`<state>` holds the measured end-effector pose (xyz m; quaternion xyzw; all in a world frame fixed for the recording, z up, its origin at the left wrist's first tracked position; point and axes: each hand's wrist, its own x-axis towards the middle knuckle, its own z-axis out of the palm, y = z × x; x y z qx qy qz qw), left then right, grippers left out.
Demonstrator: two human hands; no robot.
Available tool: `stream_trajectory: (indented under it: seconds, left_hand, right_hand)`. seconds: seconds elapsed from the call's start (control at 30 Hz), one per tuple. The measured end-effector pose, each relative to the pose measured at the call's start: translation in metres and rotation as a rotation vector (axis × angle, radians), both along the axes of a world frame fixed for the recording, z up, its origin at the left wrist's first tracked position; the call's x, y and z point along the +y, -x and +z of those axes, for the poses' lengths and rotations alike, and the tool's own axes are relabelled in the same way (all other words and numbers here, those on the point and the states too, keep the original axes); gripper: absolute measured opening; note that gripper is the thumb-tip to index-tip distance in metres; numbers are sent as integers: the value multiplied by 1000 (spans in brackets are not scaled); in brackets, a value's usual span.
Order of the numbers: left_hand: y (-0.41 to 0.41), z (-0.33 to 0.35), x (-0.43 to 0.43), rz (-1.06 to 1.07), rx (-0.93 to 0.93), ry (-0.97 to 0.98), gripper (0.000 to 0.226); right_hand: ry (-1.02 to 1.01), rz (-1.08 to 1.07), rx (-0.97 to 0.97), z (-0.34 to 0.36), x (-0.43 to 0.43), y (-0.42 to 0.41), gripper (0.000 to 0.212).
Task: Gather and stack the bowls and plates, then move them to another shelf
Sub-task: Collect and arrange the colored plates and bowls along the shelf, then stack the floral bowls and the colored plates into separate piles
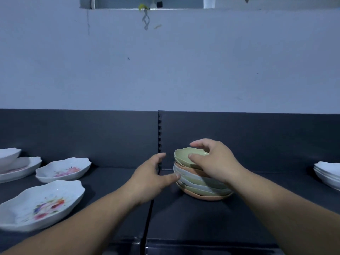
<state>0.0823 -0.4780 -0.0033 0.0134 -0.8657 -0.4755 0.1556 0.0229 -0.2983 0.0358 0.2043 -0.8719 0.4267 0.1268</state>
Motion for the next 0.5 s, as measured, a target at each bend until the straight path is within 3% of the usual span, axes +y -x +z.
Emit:
stream_trajectory:
  seconds: [0.3, 0.5]
  left_hand:
    - [-72, -4, -82, 181, 116, 174, 70]
    - [-117, 8, -174, 387, 133, 124, 60]
  right_hand:
    - [14, 243, -23, -17, -97, -36, 23]
    - [-92, 339, -164, -30, -175, -58, 30]
